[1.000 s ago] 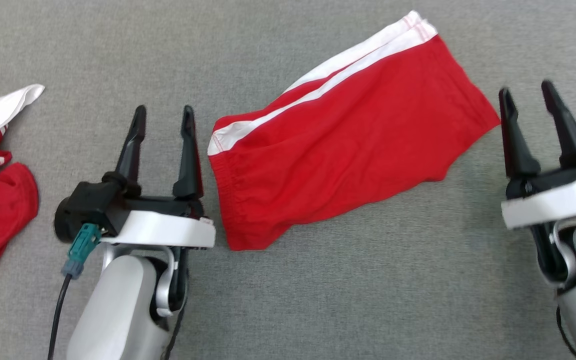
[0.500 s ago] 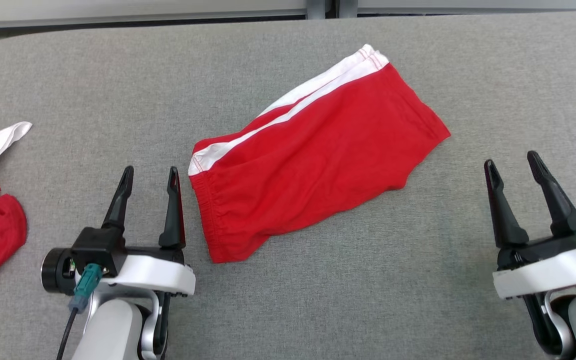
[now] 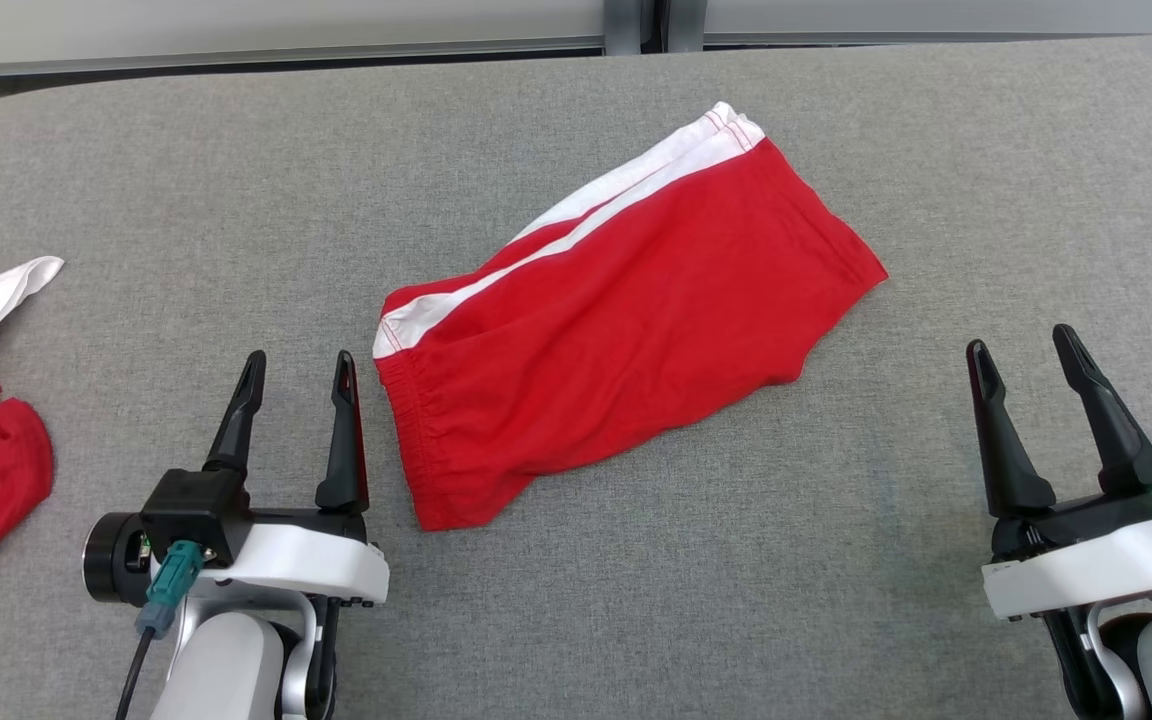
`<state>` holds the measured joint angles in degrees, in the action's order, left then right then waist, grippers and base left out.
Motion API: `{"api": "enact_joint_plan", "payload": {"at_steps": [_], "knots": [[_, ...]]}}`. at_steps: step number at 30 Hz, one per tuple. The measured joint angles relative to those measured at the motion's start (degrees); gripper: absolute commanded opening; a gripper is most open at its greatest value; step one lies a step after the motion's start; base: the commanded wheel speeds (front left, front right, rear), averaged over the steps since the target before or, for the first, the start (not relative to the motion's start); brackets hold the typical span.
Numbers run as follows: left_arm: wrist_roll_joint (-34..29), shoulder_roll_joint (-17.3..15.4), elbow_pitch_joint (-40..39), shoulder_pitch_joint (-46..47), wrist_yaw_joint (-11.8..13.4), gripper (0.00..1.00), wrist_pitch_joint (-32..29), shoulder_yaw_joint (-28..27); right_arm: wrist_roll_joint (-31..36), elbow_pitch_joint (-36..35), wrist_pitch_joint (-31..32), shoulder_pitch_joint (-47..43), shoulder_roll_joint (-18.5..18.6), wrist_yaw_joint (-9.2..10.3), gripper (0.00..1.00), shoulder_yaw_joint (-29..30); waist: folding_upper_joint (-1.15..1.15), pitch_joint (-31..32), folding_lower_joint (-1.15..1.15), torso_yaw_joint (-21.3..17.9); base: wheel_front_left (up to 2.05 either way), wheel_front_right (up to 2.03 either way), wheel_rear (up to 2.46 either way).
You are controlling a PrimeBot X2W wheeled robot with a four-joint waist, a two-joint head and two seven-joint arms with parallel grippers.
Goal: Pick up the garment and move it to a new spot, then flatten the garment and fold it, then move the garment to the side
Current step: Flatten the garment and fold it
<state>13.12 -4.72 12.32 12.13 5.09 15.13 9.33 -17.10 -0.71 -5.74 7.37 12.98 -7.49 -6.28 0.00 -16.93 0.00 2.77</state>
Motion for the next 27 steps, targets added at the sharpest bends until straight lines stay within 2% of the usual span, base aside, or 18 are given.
{"api": "enact_joint_plan", "payload": {"at_steps": [8, 15, 21, 27], "knots": [[-0.42, 0.46, -0.12, 0.65, -0.53, 1.00, 0.00, 0.15, 0.04, -0.04, 0.53, 0.16, 0.49, 0.00, 1.00, 0.67, 0.00, -1.16, 0.00, 0.90, 0.00, 0.00, 0.00], [-0.51, 1.29, -1.24, 3.36, -0.85, 1.00, 0.00, 1.30, 0.25, 0.70, 1.97, 4.66, 2.90, 0.00, 1.00, 0.27, 0.00, -3.92, 0.00, 3.18, 0.00, 0.00, 0.00], [-0.32, 1.67, -2.29, 5.95, -0.99, 1.00, 0.00, 2.53, -1.00, 7.95, 3.57, 14.91, 5.95, 0.00, 1.00, -2.64, 0.00, -7.72, 0.00, 5.48, 0.00, 0.00, 0.00], [0.91, 1.80, -2.42, 8.25, -0.75, 1.00, 0.00, 4.28, -3.21, 19.89, 4.23, 23.83, 7.48, 0.00, 1.00, -6.38, 0.00, -11.14, 0.00, 8.52, 0.00, 0.00, 0.00]]}}
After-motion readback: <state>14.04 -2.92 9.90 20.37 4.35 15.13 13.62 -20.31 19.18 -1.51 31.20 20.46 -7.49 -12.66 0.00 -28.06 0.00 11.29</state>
